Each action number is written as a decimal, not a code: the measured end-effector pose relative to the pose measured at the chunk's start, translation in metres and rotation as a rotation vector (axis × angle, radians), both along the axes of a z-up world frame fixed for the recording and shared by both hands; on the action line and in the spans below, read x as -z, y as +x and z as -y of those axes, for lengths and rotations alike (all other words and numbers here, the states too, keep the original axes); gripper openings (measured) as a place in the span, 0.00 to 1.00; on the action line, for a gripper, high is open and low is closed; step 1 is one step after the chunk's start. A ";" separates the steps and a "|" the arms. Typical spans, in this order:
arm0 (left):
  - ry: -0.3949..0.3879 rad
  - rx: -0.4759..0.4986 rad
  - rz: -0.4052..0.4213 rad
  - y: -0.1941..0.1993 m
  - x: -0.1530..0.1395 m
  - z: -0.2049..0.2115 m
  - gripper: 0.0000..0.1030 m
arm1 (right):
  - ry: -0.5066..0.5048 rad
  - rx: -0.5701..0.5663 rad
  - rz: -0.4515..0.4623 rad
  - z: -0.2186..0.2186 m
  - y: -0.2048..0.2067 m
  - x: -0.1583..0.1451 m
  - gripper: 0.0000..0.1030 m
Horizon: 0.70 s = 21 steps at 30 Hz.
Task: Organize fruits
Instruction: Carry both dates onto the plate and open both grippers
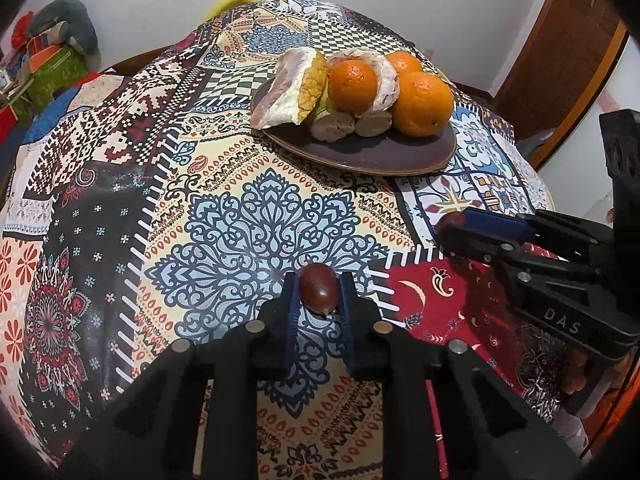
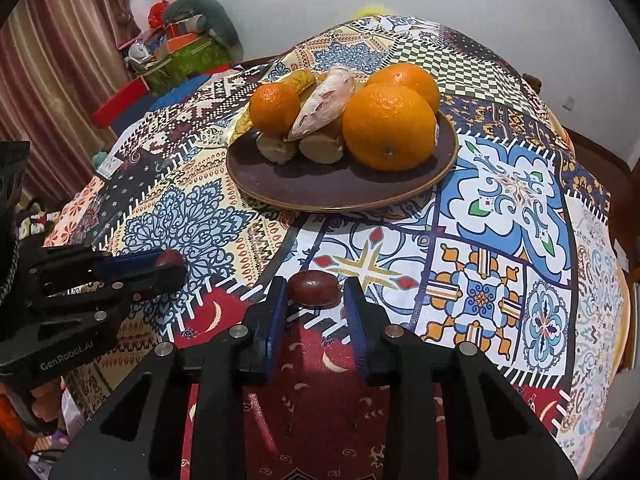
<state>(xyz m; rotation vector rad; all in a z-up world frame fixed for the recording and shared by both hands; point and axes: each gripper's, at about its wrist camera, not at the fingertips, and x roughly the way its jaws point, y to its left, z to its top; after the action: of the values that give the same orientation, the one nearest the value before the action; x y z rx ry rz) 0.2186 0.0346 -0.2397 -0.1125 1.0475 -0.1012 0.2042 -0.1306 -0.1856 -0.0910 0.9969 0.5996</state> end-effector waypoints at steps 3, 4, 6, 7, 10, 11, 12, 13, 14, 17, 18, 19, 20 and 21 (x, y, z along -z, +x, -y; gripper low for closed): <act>0.000 -0.001 0.013 -0.001 -0.005 0.001 0.18 | 0.007 -0.001 0.008 0.004 -0.002 -0.005 0.25; -0.001 -0.001 0.019 -0.001 -0.008 0.001 0.18 | 0.011 0.002 0.011 0.005 -0.001 -0.006 0.25; -0.003 0.001 0.033 -0.002 -0.013 0.001 0.18 | 0.018 0.008 0.018 0.008 -0.002 -0.010 0.25; -0.002 0.002 0.040 -0.002 -0.016 0.002 0.18 | 0.023 0.011 0.024 0.009 -0.002 -0.013 0.25; 0.009 0.007 0.069 0.000 -0.027 0.004 0.18 | 0.034 0.020 0.045 0.014 0.000 -0.022 0.25; 0.009 0.010 0.076 0.000 -0.030 0.004 0.18 | 0.039 0.023 0.054 0.015 0.000 -0.026 0.25; 0.008 0.012 0.085 0.002 -0.033 0.005 0.18 | 0.044 0.025 0.061 0.016 0.001 -0.030 0.25; 0.004 0.017 0.094 0.004 -0.037 0.006 0.18 | 0.052 0.028 0.072 0.017 0.002 -0.035 0.25; 0.003 0.024 0.102 0.006 -0.040 0.007 0.18 | 0.057 0.030 0.079 0.017 0.003 -0.038 0.25; 0.013 0.033 0.119 0.015 -0.046 0.011 0.18 | 0.067 0.031 0.104 0.018 0.005 -0.047 0.25; 0.011 0.036 0.123 0.017 -0.047 0.012 0.18 | 0.069 0.034 0.112 0.018 0.007 -0.050 0.25; 0.009 0.038 0.126 0.020 -0.049 0.013 0.18 | 0.072 0.033 0.118 0.017 0.008 -0.052 0.25; 0.009 0.042 0.132 0.023 -0.050 0.015 0.18 | 0.075 0.033 0.124 0.017 0.010 -0.054 0.25; 0.011 0.046 0.139 0.026 -0.052 0.016 0.18 | 0.078 0.033 0.129 0.017 0.011 -0.056 0.25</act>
<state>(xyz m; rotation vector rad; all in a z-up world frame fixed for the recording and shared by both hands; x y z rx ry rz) 0.2442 0.0186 -0.1874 -0.0706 0.9122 -0.1433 0.2152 -0.1479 -0.1298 -0.0435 0.8473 0.5939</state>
